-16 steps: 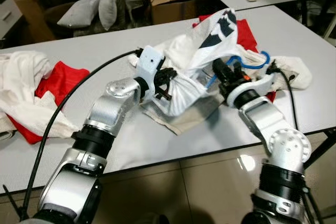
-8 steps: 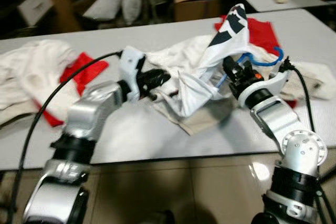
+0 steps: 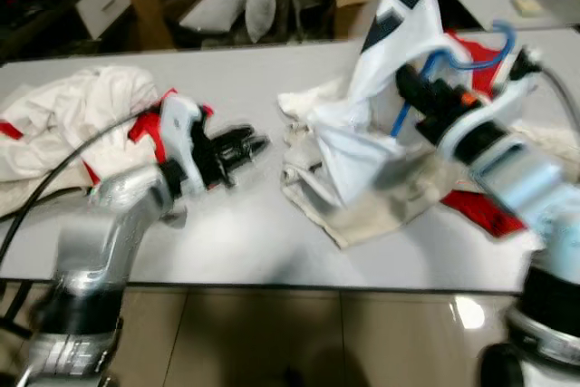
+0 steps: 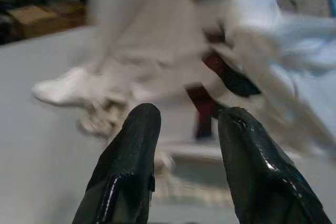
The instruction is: Hang hanger
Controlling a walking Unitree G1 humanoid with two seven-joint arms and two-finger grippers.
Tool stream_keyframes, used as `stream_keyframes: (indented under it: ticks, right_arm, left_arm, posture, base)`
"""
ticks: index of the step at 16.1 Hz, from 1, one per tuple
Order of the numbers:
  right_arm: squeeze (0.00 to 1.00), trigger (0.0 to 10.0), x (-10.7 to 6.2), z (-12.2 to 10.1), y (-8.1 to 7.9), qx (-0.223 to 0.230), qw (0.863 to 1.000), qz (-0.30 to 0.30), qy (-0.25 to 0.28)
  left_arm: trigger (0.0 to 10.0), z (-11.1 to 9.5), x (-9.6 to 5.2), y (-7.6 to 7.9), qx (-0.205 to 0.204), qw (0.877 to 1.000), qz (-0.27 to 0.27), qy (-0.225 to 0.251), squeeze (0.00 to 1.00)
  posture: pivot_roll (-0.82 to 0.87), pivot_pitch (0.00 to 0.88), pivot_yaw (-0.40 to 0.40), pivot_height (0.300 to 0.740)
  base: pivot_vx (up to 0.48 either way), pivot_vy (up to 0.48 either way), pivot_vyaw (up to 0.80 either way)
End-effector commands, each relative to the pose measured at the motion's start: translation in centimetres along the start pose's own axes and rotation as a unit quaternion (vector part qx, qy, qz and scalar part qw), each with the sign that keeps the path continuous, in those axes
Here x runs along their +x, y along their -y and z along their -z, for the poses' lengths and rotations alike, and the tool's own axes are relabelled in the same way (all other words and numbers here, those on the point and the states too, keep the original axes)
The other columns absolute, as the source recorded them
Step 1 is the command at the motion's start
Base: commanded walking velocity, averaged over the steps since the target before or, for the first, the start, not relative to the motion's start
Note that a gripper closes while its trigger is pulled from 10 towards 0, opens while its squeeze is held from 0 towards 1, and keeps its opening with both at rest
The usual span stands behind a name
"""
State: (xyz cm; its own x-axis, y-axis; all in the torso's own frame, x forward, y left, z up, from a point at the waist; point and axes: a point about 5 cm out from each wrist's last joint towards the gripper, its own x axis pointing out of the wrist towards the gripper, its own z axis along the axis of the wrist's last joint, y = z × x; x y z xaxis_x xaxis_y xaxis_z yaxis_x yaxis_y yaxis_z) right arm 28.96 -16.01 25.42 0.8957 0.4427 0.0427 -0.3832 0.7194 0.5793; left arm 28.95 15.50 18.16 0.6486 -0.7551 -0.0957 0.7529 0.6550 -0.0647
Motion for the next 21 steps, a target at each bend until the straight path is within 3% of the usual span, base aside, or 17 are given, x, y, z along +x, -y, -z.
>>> stream_keyframes:
  ticks: [1,3,4,7,10,13,16,21]
  right_arm:
    - [0.0,10.0,-0.2,1.6,-1.8,-0.013,0.997,-0.059,-0.048]
    - [0.0,10.0,-1.6,3.3,-2.2,-0.02,0.991,-0.092,-0.095]
    - [0.0,10.0,-3.0,5.1,-2.3,-0.004,0.988,-0.101,-0.121]
    - [0.0,10.0,-4.8,7.3,-2.8,0.009,0.982,-0.117,-0.149]
    - [0.0,10.0,-6.3,9.0,-2.4,-0.001,0.978,-0.096,-0.185]
    - [0.0,10.0,-7.2,9.2,-2.2,-0.011,0.977,-0.092,-0.192]
    - [0.0,10.0,-7.8,10.1,-1.3,-0.034,0.971,-0.072,-0.224]
    - [0.0,10.0,-7.5,9.1,-1.8,-0.058,0.975,-0.091,-0.193]
  left_arm:
    - [10.0,0.6,-0.6,0.6,0.018,0.999,0.003,-0.031,0.0]
    - [10.0,1.4,-1.0,2.2,0.043,0.998,-0.009,-0.047,0.0]
    - [10.0,1.4,-1.0,3.4,0.045,0.997,-0.049,-0.031,0.0]
    - [10.0,1.7,-1.4,5.2,0.012,0.998,-0.047,-0.031,0.0]
    - [10.0,2.2,-1.0,5.4,0.021,0.997,-0.051,-0.045,0.0]
    - [10.0,2.3,-0.6,6.3,0.012,0.997,-0.055,-0.047,0.0]
    - [10.0,3.1,-0.8,6.0,0.013,0.995,-0.079,-0.058,0.0]
    - [10.0,2.7,0.2,5.7,0.022,0.994,-0.099,-0.041,0.0]
  posture:
    - [0.04,0.0,0.078,0.74]
    - [0.05,0.0,0.066,0.74]
    - [0.05,0.0,0.076,0.74]
    - [0.03,0.0,0.094,0.74]
    - [0.02,0.0,0.101,0.74]
    - [0.04,0.0,0.089,0.74]
    - [0.04,0.002,0.083,0.74]
    - [0.02,0.008,0.087,0.74]
  base:
    - [0.0,0.0,0.8]
    - [0.0,0.0,0.8]
    - [0.0,0.0,0.8]
    - [0.0,0.0,0.8]
    - [0.0,0.0,0.8]
    - [0.0,0.0,0.8]
    - [0.0,0.0,0.8]
    - [0.0,0.0,0.8]
